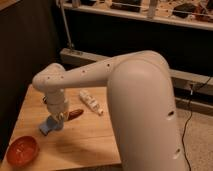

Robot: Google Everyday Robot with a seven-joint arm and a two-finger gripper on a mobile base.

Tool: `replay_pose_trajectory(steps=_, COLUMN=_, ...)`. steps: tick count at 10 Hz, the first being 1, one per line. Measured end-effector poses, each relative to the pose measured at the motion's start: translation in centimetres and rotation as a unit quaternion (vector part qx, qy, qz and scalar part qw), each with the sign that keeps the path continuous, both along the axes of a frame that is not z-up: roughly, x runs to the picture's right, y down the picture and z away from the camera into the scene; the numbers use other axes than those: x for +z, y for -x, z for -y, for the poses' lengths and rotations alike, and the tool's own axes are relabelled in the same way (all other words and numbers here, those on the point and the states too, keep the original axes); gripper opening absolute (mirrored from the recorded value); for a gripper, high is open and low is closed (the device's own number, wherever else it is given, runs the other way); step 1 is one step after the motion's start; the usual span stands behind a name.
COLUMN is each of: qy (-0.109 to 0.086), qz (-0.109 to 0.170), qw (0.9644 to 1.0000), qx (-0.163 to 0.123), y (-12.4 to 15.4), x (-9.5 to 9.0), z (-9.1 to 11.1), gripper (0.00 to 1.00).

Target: Place the ceramic cup in the ceramic bowl

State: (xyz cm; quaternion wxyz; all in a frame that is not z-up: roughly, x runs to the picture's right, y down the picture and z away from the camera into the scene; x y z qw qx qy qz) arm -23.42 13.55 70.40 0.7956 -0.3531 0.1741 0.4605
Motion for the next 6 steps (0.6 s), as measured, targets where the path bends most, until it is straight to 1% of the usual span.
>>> replay_pose_trajectory(steps=1, qy=-0.007, qz=0.016, qw=0.9997, qx=-0.017, y=2.0, x=-0.6, z=0.7, gripper=0.0)
replay_pose_trajectory(steps=2, qy=-0.012, qz=0.036, qw=0.9985, qx=-0.039, y=4.3, x=-1.1, z=1.0, gripper=0.0)
replay_pose_trajectory(steps=3, qy=-0.015, qz=0.058, qw=0.9963, qx=-0.062, y=6.6, x=-1.7, z=0.9, gripper=0.0)
replay_pose_trajectory(steps=4, qy=-0.017, qz=0.086, qw=0.9922, qx=-0.09, y=8.9, x=-2.5, z=0.3, gripper=0.0)
replay_pose_trajectory(steps=5, qy=-0.016, qz=0.122, qw=0.9844, qx=-0.125, y=11.3, x=-3.7, z=-0.7, gripper=0.0)
replay_pose_trajectory(steps=6, qy=-0.013, qz=0.153, qw=0.9756, qx=-0.157, y=12.9, x=-4.6, z=-1.9, gripper=0.0)
